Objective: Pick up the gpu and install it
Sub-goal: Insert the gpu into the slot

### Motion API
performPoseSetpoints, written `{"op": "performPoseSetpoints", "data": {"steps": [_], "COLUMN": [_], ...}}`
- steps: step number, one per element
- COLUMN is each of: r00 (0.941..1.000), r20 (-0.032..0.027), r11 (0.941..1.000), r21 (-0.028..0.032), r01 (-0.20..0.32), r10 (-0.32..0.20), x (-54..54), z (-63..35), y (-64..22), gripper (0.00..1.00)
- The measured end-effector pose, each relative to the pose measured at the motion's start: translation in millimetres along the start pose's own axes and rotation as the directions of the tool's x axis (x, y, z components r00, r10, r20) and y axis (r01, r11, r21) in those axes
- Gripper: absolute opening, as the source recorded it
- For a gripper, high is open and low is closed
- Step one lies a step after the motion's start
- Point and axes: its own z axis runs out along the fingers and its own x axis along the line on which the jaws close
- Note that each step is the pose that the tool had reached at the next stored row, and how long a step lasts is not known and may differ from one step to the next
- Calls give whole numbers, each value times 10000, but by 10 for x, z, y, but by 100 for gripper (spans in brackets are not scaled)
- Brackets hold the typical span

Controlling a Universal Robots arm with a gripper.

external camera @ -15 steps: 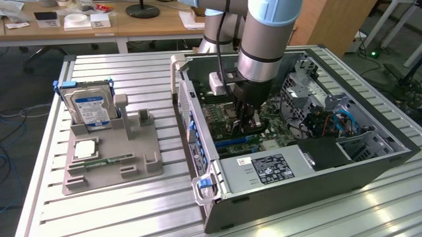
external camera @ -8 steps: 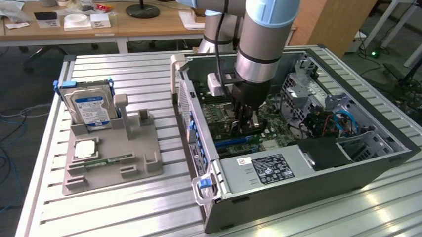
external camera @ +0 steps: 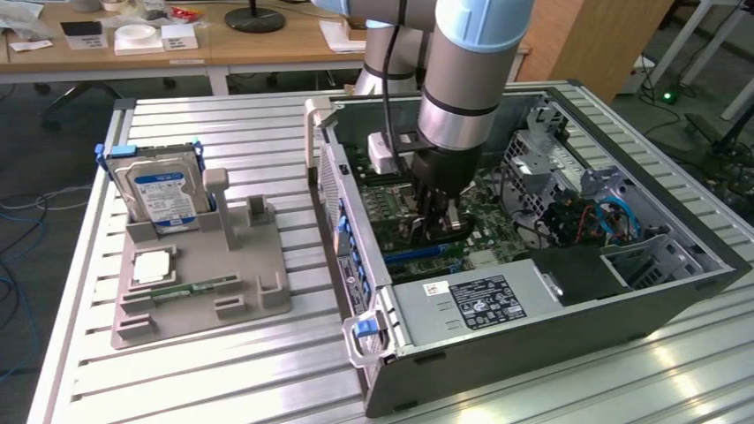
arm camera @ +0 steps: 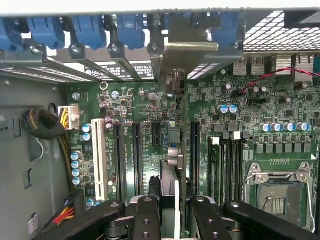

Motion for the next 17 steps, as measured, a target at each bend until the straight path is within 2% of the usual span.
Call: {"op": "performPoseSetpoints", "data": {"steps": [17], "r00": [10000], "r20": [2], "r11": [10000], "r21": [0], "r01": [5], "r10": [-5], "x": [0], "z": [50], "y": [6], "gripper": [27]}}
